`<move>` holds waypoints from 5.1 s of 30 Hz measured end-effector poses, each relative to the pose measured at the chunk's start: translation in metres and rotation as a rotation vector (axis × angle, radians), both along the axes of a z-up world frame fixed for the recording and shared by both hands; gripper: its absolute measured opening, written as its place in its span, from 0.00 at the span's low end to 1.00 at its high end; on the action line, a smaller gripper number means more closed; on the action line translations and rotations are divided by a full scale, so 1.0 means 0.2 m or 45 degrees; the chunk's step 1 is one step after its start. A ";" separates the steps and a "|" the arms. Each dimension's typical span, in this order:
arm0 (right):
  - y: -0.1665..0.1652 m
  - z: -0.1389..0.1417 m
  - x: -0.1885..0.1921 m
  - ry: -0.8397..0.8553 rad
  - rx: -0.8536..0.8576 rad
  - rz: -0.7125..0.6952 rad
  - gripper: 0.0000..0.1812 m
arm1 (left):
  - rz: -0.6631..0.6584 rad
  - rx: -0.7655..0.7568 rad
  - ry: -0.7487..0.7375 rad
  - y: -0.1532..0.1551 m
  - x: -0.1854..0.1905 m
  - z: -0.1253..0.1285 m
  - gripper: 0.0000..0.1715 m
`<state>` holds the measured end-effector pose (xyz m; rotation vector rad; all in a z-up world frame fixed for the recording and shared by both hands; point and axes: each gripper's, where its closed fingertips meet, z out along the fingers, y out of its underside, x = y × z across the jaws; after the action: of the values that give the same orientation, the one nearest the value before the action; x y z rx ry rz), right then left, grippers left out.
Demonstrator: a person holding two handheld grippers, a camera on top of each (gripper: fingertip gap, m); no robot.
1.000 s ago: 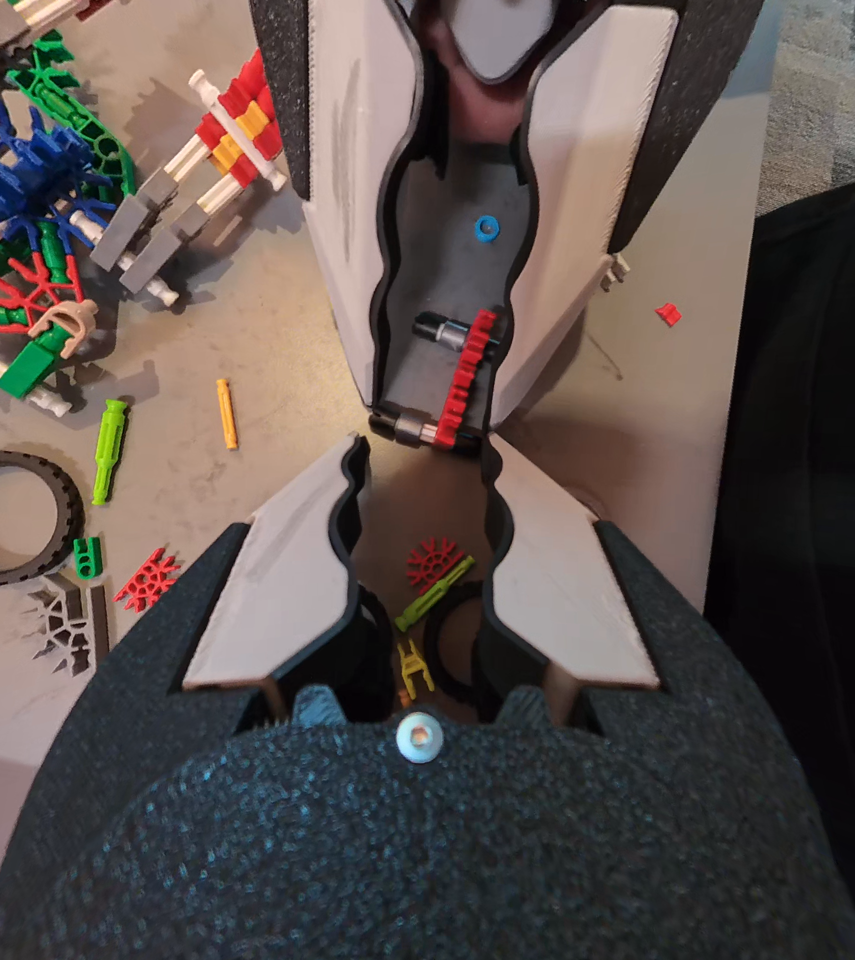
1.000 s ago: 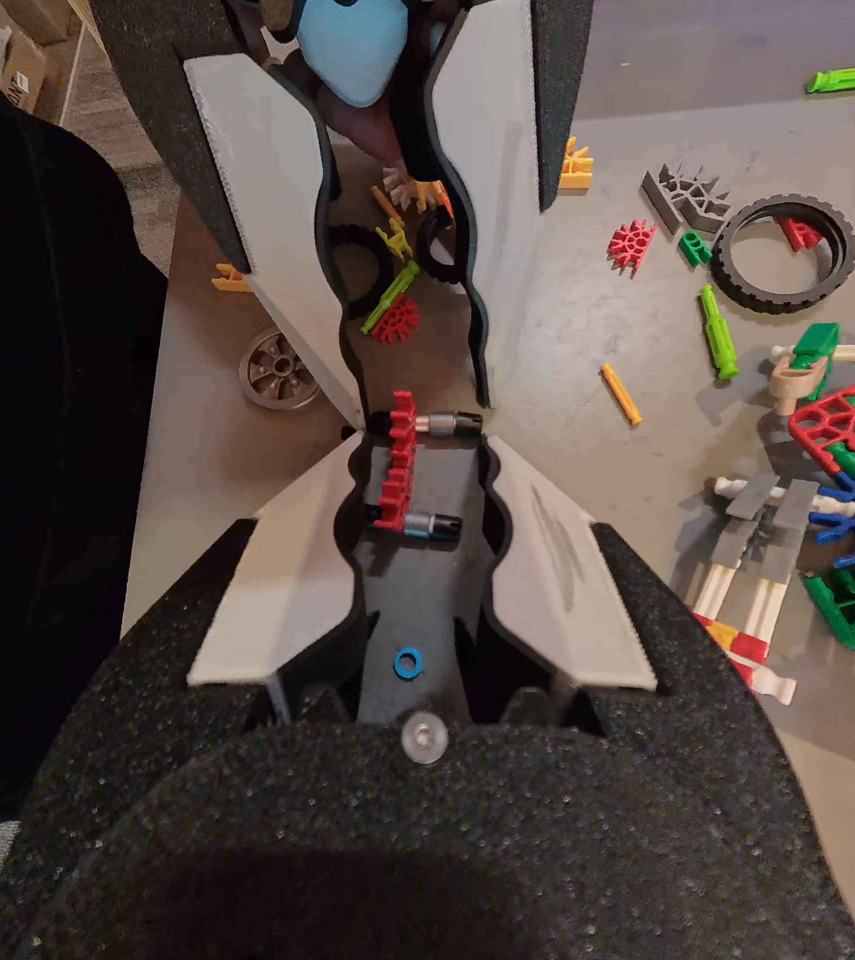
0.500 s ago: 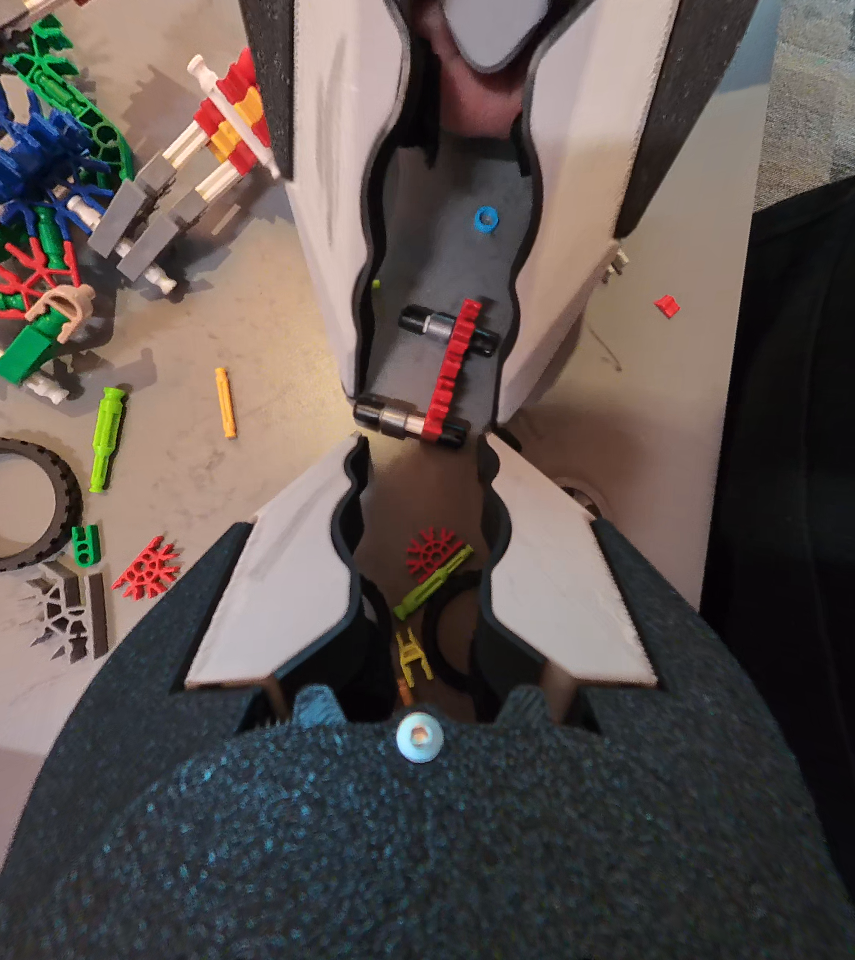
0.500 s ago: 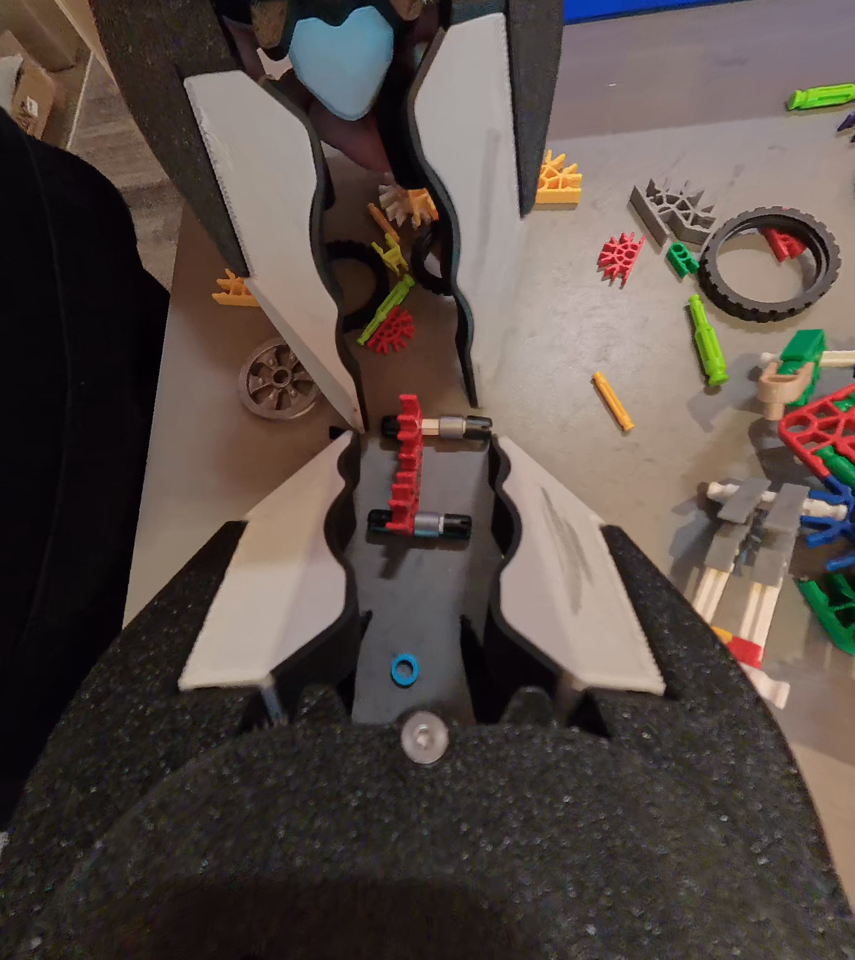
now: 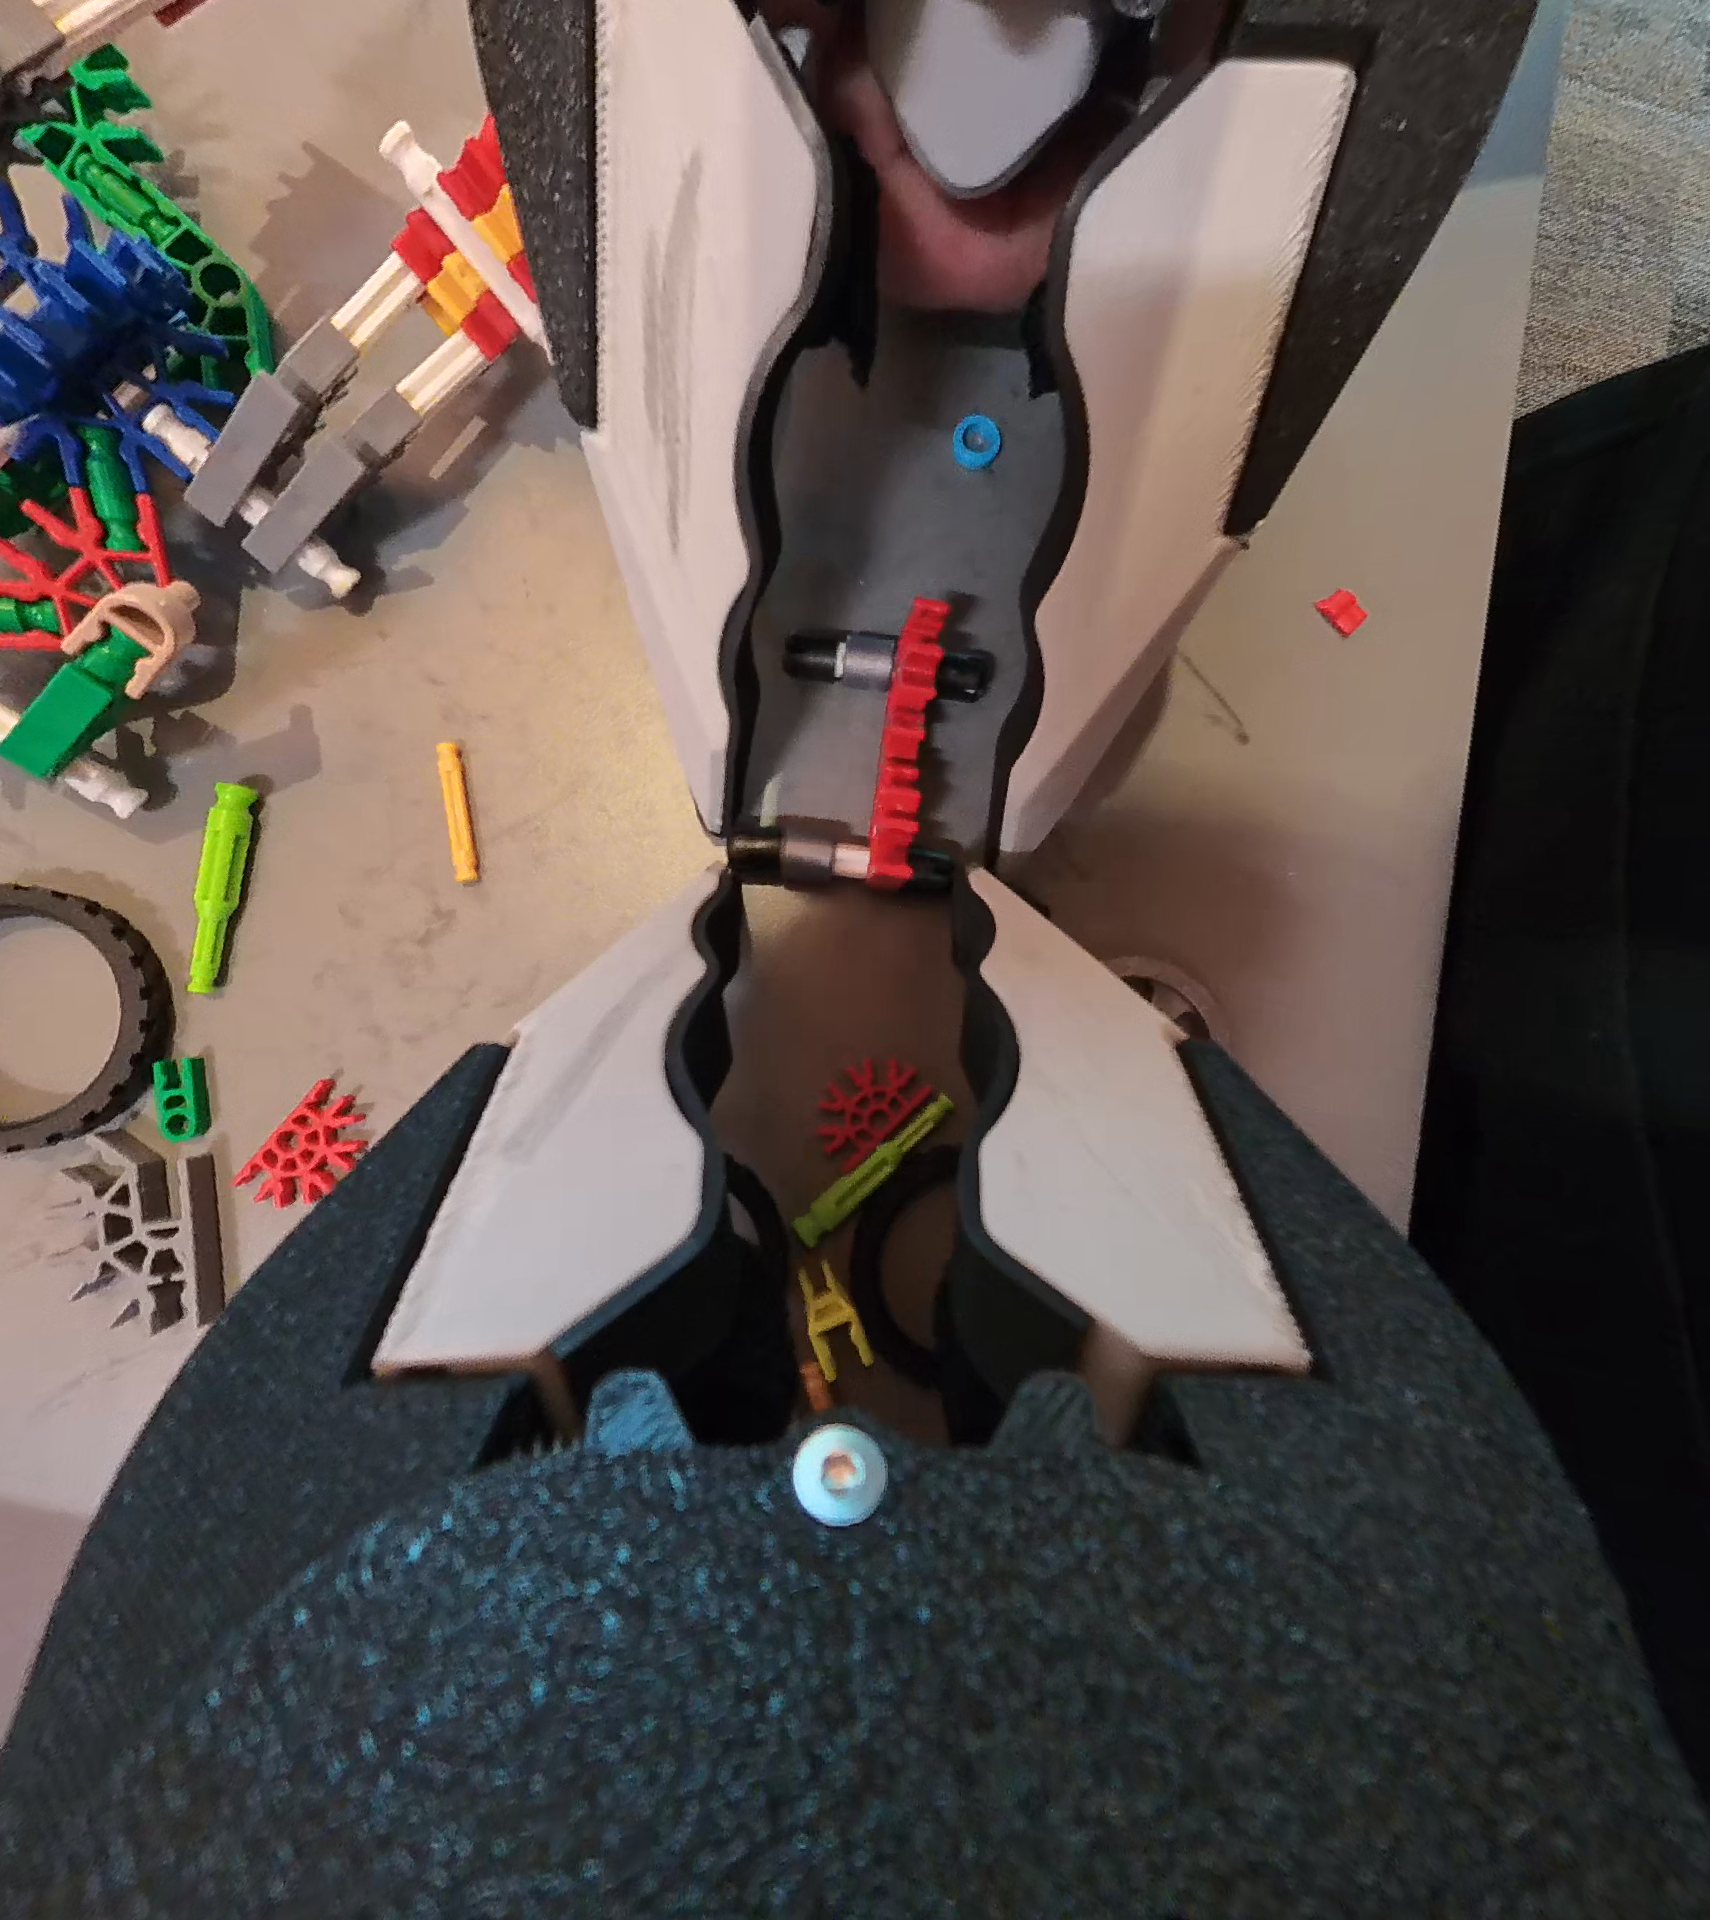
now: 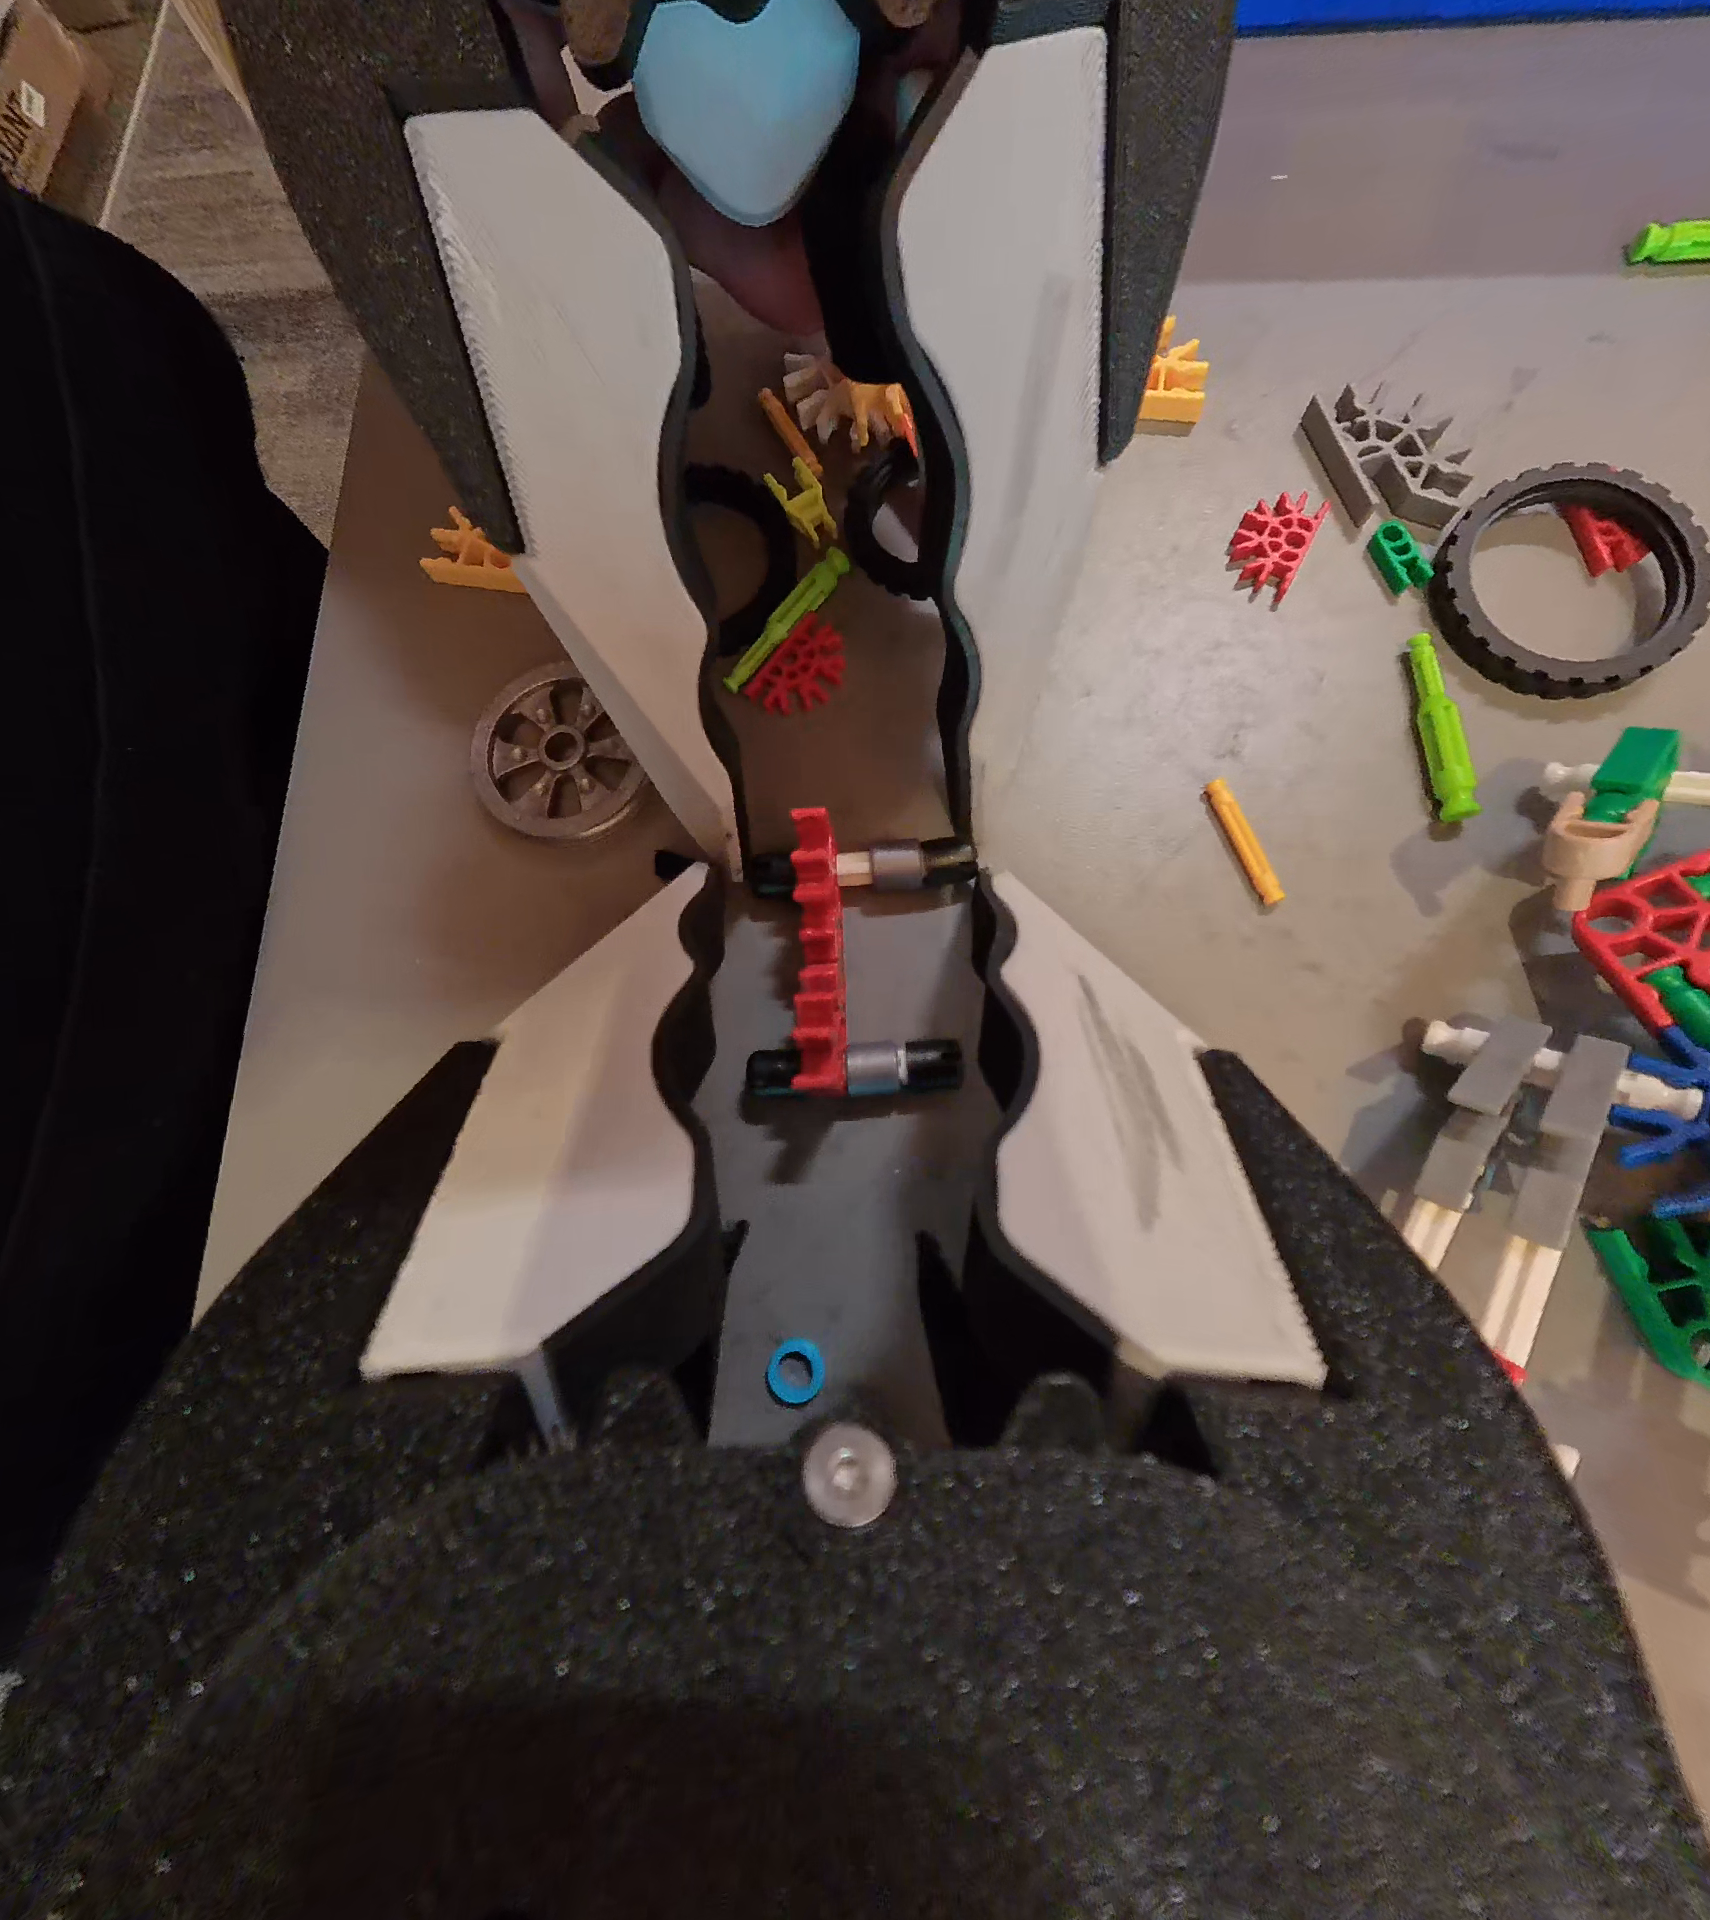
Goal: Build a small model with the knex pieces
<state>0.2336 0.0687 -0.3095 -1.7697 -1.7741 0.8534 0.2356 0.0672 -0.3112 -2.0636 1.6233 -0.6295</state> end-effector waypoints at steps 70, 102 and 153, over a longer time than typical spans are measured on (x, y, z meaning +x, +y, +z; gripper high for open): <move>0.05 0.07 0.05 0.053 0.072 -0.102 0.03 | 0.069 -0.008 -0.085 0.03 0.00 0.05 0.19; 0.35 0.60 0.00 0.873 -0.618 -0.630 0.03 | 0.487 -0.447 -0.943 0.27 0.11 0.50 0.16; 0.29 0.60 0.04 1.122 -0.930 -0.791 0.03 | 0.661 -0.746 -1.348 0.26 0.09 0.60 0.11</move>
<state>0.2422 0.1269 -0.1890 -1.7211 -0.3203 1.7376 0.2539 0.1200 -0.1905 -1.7907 0.3019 -1.7234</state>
